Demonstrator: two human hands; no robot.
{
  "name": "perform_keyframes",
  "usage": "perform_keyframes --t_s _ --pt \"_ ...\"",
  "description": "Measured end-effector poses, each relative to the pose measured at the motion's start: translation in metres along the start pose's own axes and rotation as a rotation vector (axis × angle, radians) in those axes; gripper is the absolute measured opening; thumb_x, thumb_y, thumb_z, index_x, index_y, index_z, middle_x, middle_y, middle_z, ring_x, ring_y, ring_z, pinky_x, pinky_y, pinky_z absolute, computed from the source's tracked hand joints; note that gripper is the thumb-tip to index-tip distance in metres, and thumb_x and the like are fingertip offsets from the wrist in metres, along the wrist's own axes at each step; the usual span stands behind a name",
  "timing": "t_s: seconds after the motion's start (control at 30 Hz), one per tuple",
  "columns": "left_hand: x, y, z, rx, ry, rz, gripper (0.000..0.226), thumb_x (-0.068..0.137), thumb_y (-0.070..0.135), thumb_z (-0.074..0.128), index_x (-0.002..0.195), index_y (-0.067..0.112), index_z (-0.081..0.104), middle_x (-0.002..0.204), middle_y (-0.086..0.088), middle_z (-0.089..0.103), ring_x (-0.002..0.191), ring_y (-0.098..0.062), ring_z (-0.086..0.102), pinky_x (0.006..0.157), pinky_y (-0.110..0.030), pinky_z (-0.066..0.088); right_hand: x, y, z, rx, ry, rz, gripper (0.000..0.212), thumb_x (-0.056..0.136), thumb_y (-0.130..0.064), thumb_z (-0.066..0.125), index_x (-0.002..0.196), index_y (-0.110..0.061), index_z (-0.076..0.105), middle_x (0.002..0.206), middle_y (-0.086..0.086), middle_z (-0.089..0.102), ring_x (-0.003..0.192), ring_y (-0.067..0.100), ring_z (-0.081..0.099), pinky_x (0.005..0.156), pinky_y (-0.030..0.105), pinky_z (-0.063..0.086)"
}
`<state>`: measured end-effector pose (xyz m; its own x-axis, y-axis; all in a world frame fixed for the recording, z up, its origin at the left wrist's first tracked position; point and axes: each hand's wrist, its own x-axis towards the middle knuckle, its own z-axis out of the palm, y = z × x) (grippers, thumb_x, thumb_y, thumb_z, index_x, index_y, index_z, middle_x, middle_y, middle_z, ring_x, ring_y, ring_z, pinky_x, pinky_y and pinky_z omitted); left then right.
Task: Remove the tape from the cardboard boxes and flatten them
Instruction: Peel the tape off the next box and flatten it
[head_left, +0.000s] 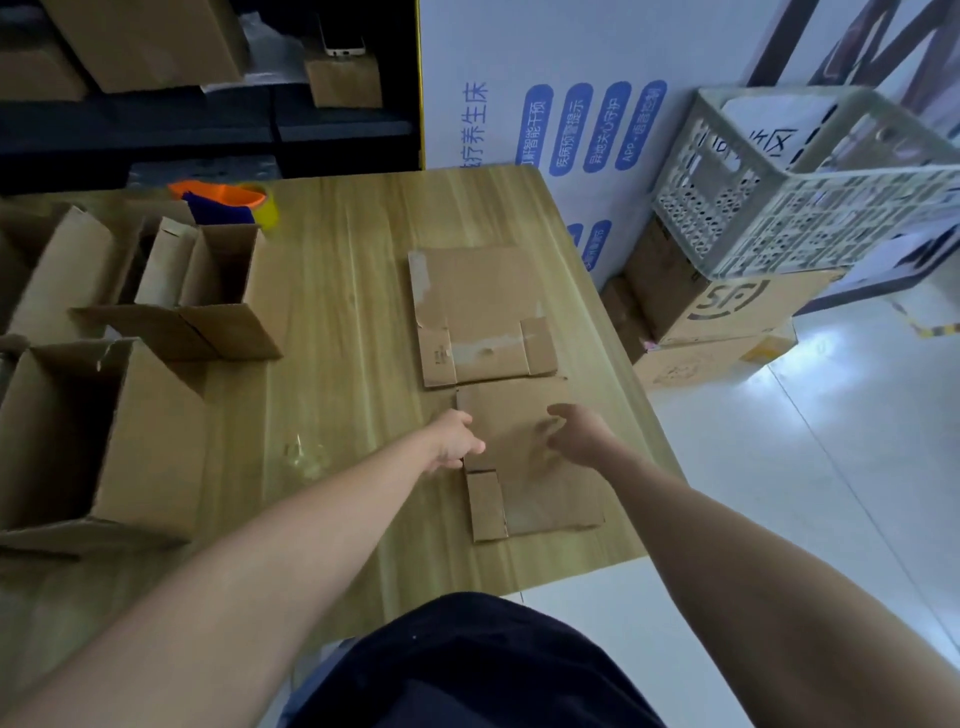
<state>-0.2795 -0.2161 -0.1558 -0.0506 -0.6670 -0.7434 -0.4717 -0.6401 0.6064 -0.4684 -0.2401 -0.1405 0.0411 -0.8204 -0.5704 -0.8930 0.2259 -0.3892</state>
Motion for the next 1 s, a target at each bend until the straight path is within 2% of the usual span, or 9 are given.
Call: perform_keyframes --t_s 0.07,0.2,0.3,0.37,0.43,0.5,0.6,0.83,1.0 --pt "0.002 0.002 0.008 0.062 -0.025 0.009 0.062 0.093 0.009 0.056 0.147 0.014 0.028 0.153 -0.009 0.022 0.122 -0.027 0.048 0.092 -0.033 0.051 0.003 0.002 0.003 -0.125 -0.078 -0.036 0.051 0.090 -0.010 0.056 0.139 -0.008 0.043 0.139 0.012 0.047 0.124 0.027 0.048 0.095 0.030 0.042" --pt "0.007 0.010 0.013 0.340 -0.046 0.038 0.062 0.096 0.014 0.051 0.150 0.015 0.022 0.157 -0.010 0.002 0.111 -0.031 0.055 0.070 -0.027 0.053 0.014 0.010 0.003 -0.296 -0.147 -0.102 0.040 0.089 -0.010 0.055 0.128 -0.005 0.054 0.134 0.014 0.049 0.122 0.027 0.048 0.099 0.033 0.042" --pt "0.008 0.015 0.008 0.398 -0.076 0.037 0.060 0.097 0.015 0.048 0.150 0.016 0.020 0.157 -0.009 0.008 0.111 -0.030 0.056 0.077 -0.028 0.053 0.022 0.006 -0.006 -0.288 -0.144 -0.067 0.037 0.086 -0.010 0.056 0.122 -0.008 0.061 0.128 0.014 0.055 0.118 0.030 0.052 0.099 0.036 0.043" --pt "0.004 0.015 0.003 0.348 -0.069 0.059 0.056 0.097 0.013 0.048 0.148 0.014 0.026 0.153 -0.010 0.024 0.114 -0.029 0.054 0.085 -0.031 0.052 0.025 -0.003 -0.009 -0.293 -0.110 -0.058 0.033 0.088 -0.011 0.052 0.120 -0.006 0.062 0.123 0.016 0.058 0.113 0.031 0.054 0.096 0.036 0.046" --pt "-0.001 0.016 -0.005 0.273 0.027 0.113 0.048 0.096 0.012 0.050 0.142 0.011 0.038 0.146 -0.011 0.040 0.120 -0.028 0.050 0.096 -0.034 0.047 0.027 -0.017 -0.009 -0.312 -0.052 -0.109 0.035 0.091 -0.013 0.048 0.123 -0.007 0.058 0.124 0.016 0.057 0.113 0.031 0.054 0.095 0.036 0.046" --pt "-0.008 0.018 -0.021 0.236 0.151 0.170 0.041 0.096 0.014 0.051 0.136 0.010 0.046 0.141 -0.010 0.047 0.124 -0.026 0.048 0.101 -0.031 0.041 0.026 -0.040 -0.009 -0.311 0.003 -0.180 0.039 0.092 -0.015 0.050 0.131 -0.012 0.053 0.129 0.013 0.055 0.115 0.030 0.054 0.092 0.034 0.046" --pt "-0.028 0.023 -0.060 0.257 0.314 0.251 0.037 0.096 0.016 0.049 0.132 0.010 0.051 0.136 -0.008 0.052 0.120 -0.024 0.051 0.097 -0.029 0.041 0.023 -0.093 -0.010 -0.292 0.047 -0.306 0.045 0.091 -0.016 0.051 0.136 -0.017 0.048 0.134 0.009 0.053 0.116 0.028 0.054 0.087 0.030 0.045" --pt "-0.099 -0.002 -0.171 0.357 0.745 0.326 0.033 0.094 0.009 0.049 0.125 0.012 0.058 0.125 -0.007 0.058 0.109 -0.023 0.057 0.091 -0.033 0.046 -0.003 -0.241 0.014 -0.353 0.075 -0.701 0.046 0.095 -0.023 0.052 0.140 -0.017 0.043 0.140 0.008 0.047 0.121 0.028 0.051 0.096 0.035 0.045" --pt "-0.141 -0.044 -0.223 0.338 0.916 0.333 0.028 0.094 0.015 0.053 0.122 0.015 0.059 0.120 -0.005 0.058 0.108 -0.019 0.057 0.088 -0.027 0.043 -0.016 -0.317 0.047 -0.407 0.108 -0.871 0.045 0.092 -0.017 0.056 0.136 -0.013 0.046 0.140 0.009 0.047 0.126 0.026 0.045 0.102 0.035 0.039"
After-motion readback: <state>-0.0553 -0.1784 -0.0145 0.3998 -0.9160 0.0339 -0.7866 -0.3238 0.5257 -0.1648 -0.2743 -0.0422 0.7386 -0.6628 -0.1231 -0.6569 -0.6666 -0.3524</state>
